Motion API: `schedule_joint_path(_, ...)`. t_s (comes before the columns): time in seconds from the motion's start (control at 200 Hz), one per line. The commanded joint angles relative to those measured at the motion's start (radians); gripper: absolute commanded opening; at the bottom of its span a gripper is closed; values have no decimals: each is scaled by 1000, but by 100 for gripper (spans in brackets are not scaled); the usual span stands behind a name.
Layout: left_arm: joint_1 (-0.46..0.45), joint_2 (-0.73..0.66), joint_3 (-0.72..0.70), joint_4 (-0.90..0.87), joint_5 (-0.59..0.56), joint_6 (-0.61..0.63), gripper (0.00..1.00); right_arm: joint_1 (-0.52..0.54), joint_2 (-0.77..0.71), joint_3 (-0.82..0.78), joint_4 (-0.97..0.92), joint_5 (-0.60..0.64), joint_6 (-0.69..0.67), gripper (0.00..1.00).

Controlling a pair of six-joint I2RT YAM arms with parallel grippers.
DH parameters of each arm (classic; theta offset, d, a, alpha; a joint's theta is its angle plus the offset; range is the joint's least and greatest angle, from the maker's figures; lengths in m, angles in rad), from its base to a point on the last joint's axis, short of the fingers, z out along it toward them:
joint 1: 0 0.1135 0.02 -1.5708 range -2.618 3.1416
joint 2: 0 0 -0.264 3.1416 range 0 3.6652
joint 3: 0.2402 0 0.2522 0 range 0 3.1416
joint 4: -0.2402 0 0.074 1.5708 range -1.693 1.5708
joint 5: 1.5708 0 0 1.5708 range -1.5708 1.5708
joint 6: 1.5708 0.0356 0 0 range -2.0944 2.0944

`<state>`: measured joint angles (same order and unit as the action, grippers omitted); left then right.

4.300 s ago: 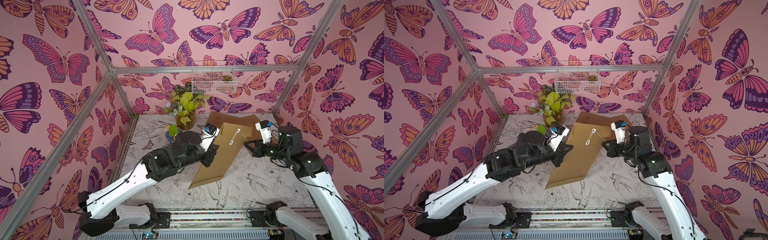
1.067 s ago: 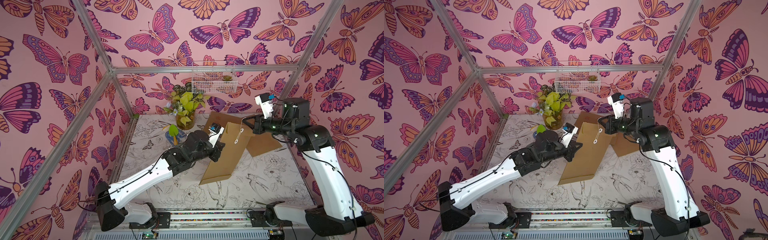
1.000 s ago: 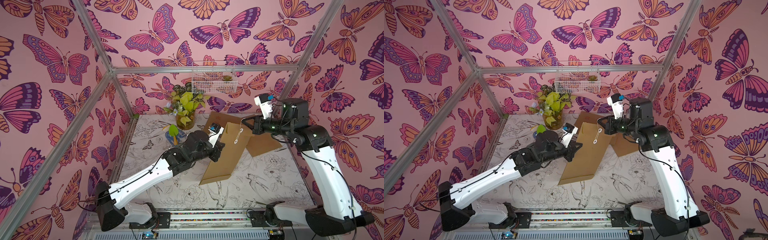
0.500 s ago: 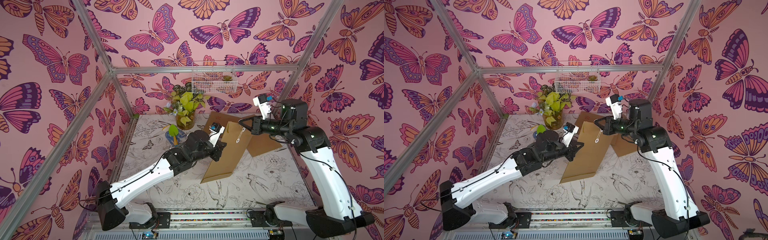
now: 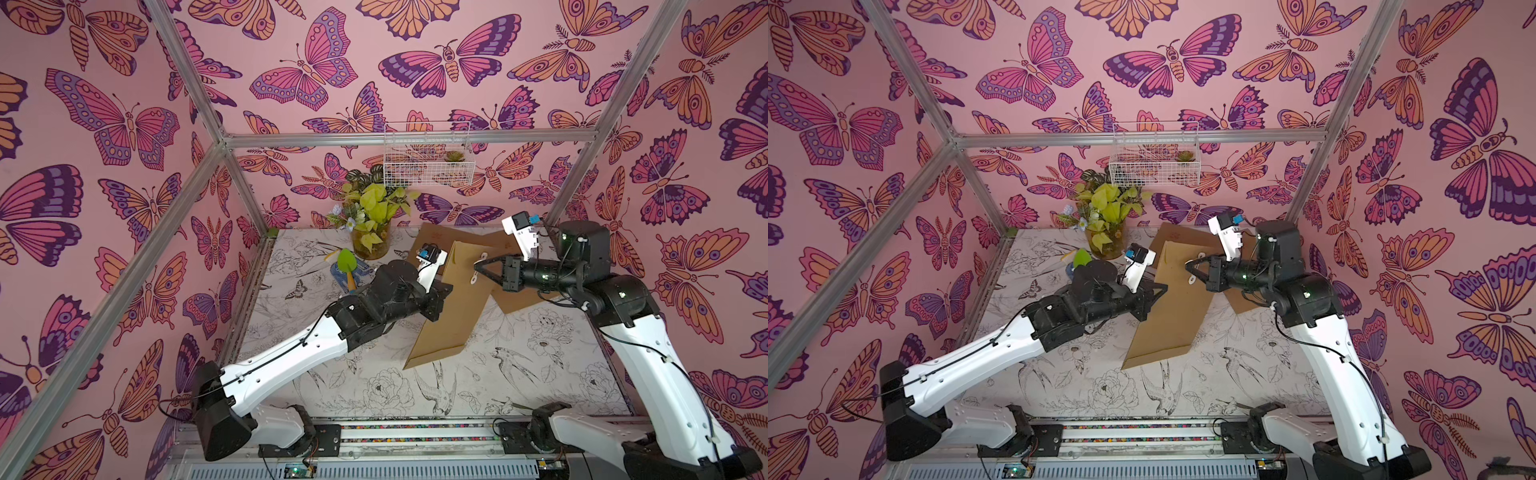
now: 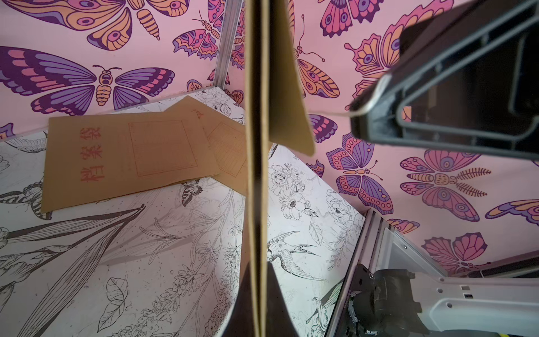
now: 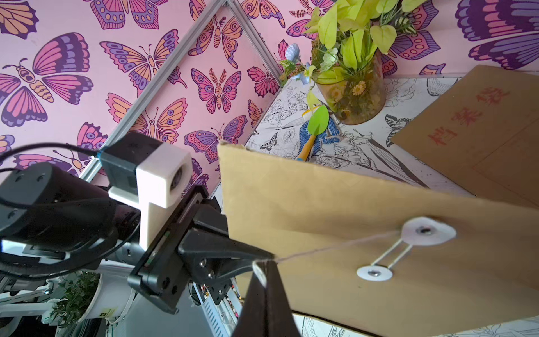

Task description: Open the file bag

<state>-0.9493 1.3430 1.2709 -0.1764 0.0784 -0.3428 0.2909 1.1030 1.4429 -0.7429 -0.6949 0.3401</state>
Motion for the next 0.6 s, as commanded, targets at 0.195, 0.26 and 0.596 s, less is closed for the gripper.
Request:
schedule_joint_path(0.195, 4, -50, -18, 52, -25, -18, 1, 8, -82, -89, -50, 136, -49, 0)
schedule_joint_path(0.26, 4, -57, -22, 52, -23, -22, 1, 8, -93, -113, -54, 166, -56, 0)
schedule_joint_path(0.596, 4, -88, -26, 52, -20, -35, 1, 8, -175, -223, -9, 325, -45, 0)
